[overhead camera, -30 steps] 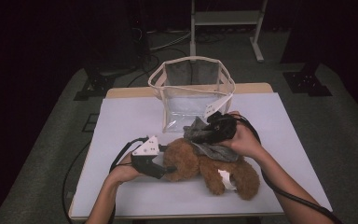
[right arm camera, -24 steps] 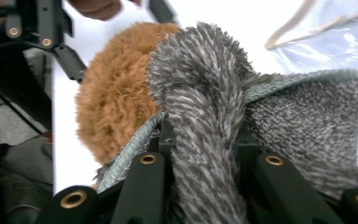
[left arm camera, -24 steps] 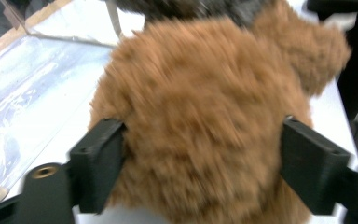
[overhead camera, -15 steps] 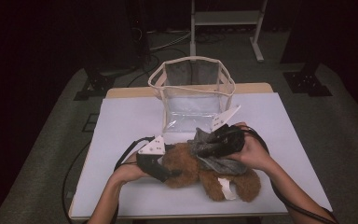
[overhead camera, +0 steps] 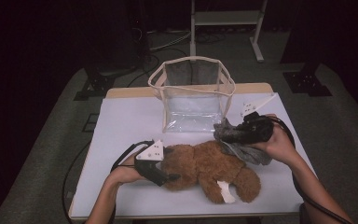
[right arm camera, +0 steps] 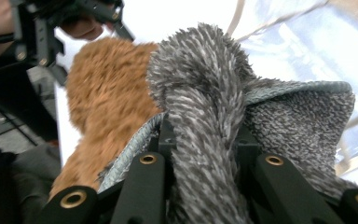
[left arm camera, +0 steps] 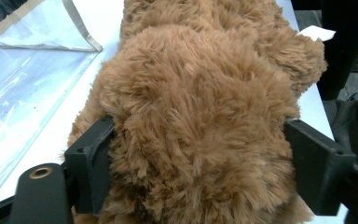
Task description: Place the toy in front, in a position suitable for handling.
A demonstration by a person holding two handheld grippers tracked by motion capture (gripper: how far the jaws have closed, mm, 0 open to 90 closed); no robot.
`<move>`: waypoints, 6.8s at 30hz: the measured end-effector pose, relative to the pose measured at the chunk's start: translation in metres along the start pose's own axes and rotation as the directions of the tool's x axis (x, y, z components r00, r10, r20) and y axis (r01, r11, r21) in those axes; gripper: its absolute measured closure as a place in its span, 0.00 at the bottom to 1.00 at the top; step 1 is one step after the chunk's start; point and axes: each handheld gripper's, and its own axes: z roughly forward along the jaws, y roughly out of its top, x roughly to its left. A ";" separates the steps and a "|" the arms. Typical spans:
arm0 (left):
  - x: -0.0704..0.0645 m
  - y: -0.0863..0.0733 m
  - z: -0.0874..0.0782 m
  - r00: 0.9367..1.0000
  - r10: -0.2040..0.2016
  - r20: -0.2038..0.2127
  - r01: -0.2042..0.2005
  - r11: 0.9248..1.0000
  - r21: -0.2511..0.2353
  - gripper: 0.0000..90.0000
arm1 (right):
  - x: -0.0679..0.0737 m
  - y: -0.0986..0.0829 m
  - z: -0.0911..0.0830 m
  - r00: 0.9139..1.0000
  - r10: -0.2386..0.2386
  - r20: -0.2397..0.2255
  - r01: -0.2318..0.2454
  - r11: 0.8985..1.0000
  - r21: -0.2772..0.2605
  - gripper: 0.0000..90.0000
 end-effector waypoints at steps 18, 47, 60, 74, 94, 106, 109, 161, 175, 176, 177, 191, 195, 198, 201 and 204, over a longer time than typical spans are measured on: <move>0.005 0.019 0.025 0.999 -0.041 0.025 0.039 0.997 0.066 0.01 | 0.027 -0.053 0.005 0.997 0.032 -0.075 -0.036 0.998 -0.049 0.80; 0.015 0.021 -0.015 1.000 0.023 -0.021 -0.019 0.984 0.176 0.39 | 0.025 -0.028 0.022 0.994 0.006 -0.107 -0.021 0.990 -0.140 0.80; 0.006 0.011 -0.015 1.000 0.005 -0.016 -0.003 0.989 0.149 0.31 | 0.013 -0.087 -0.003 0.989 0.134 -0.067 -0.142 0.979 -0.148 0.80; 0.006 0.006 -0.015 1.000 -0.013 -0.007 0.014 0.990 0.139 0.28 | 0.018 -0.086 0.000 0.989 0.106 -0.103 -0.122 0.977 -0.174 0.80; 0.006 0.007 -0.014 1.000 -0.007 -0.014 0.009 0.993 0.114 0.26 | 0.025 -0.058 -0.008 0.992 0.049 -0.117 -0.072 0.977 -0.199 0.79; 0.001 0.005 -0.017 1.000 0.004 -0.005 -0.003 0.995 0.102 0.21 | 0.027 -0.042 0.034 0.986 0.025 -0.165 -0.043 0.993 -0.109 0.79; 0.001 0.007 -0.016 1.000 0.001 -0.006 0.000 0.995 0.103 0.14 | 0.030 -0.050 0.036 0.983 0.031 -0.181 -0.052 0.992 -0.111 0.80; -0.021 0.023 0.005 0.996 0.088 -0.020 -0.083 0.984 0.161 0.25 | 0.037 -0.040 0.037 0.987 0.001 -0.158 -0.015 0.996 -0.083 0.80; -0.031 0.019 0.001 0.992 0.127 -0.018 -0.123 0.980 0.156 0.25 | 0.021 0.006 0.083 0.983 -0.011 -0.184 0.009 1.000 -0.011 0.79; -0.031 0.019 0.001 0.991 0.132 -0.016 -0.127 0.979 0.158 0.25 | 0.018 0.004 0.081 0.984 0.001 -0.179 -0.003 1.000 -0.012 0.79; -0.031 0.018 0.001 0.991 0.132 -0.015 -0.128 0.979 0.160 0.26 | 0.015 0.002 0.079 0.985 0.008 -0.172 -0.011 1.000 -0.016 0.79; -0.026 0.013 -0.003 0.994 0.106 -0.005 -0.104 0.985 0.138 0.25 | -0.012 -0.063 0.032 0.980 0.166 -0.113 -0.178 0.978 -0.107 0.80; -0.025 0.011 -0.004 0.996 0.087 -0.005 -0.086 0.988 0.127 0.25 | -0.019 -0.095 0.025 0.965 0.236 -0.117 -0.250 0.961 -0.122 0.79; -0.024 0.011 -0.004 0.996 0.088 -0.003 -0.087 0.988 0.129 0.25 | -0.020 -0.108 0.019 0.960 0.259 -0.108 -0.272 0.954 -0.129 0.79; -0.024 0.010 -0.004 0.997 0.082 -0.004 -0.081 0.989 0.128 0.25 | -0.020 -0.115 0.015 0.959 0.268 -0.094 -0.279 0.952 -0.125 0.79; -0.022 0.012 -0.004 0.997 0.081 0.000 -0.080 0.988 0.135 0.24 | -0.017 -0.116 0.006 0.963 0.262 -0.059 -0.268 0.956 -0.118 0.79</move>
